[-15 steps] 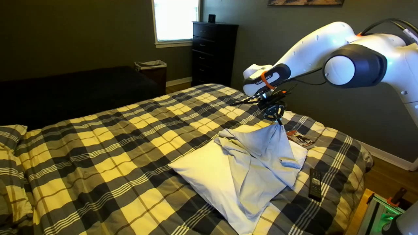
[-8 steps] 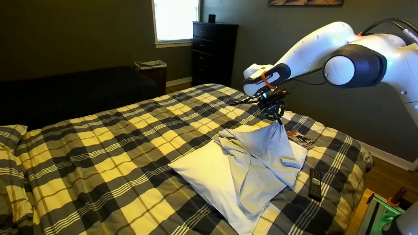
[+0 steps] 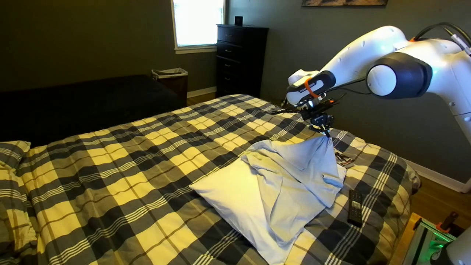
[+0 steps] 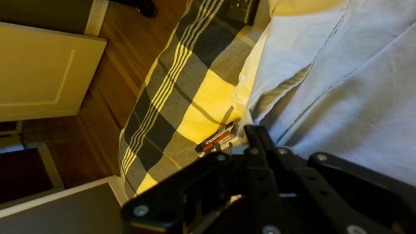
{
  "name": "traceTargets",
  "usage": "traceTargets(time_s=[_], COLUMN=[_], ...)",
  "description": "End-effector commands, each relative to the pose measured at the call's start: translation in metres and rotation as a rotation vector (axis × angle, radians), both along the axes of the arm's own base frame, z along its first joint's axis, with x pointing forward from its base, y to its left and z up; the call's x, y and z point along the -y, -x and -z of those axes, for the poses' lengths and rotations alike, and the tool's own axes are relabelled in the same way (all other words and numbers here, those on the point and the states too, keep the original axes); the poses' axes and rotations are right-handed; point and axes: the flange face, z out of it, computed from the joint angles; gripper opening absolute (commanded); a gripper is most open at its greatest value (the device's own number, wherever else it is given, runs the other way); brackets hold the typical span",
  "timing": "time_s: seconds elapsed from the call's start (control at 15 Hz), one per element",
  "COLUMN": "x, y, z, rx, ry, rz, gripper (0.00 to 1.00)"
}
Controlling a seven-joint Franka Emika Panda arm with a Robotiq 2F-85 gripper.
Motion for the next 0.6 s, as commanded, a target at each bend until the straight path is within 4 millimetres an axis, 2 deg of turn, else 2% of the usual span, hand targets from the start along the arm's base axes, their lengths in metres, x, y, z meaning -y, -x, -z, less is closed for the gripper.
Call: traceTargets(time_s=[0.0, 0.2, 0.53], x=[0.02, 0.028, 0.044], y=[-0.002, -0.006, -0.005], z=[0.0, -0.001, 0.008], rx=[0.051, 0.079, 0.078], ry=[0.048, 0.1, 0.145], rz=[0.059, 0.05, 0.103], gripper=[0.0, 0.0, 0.0])
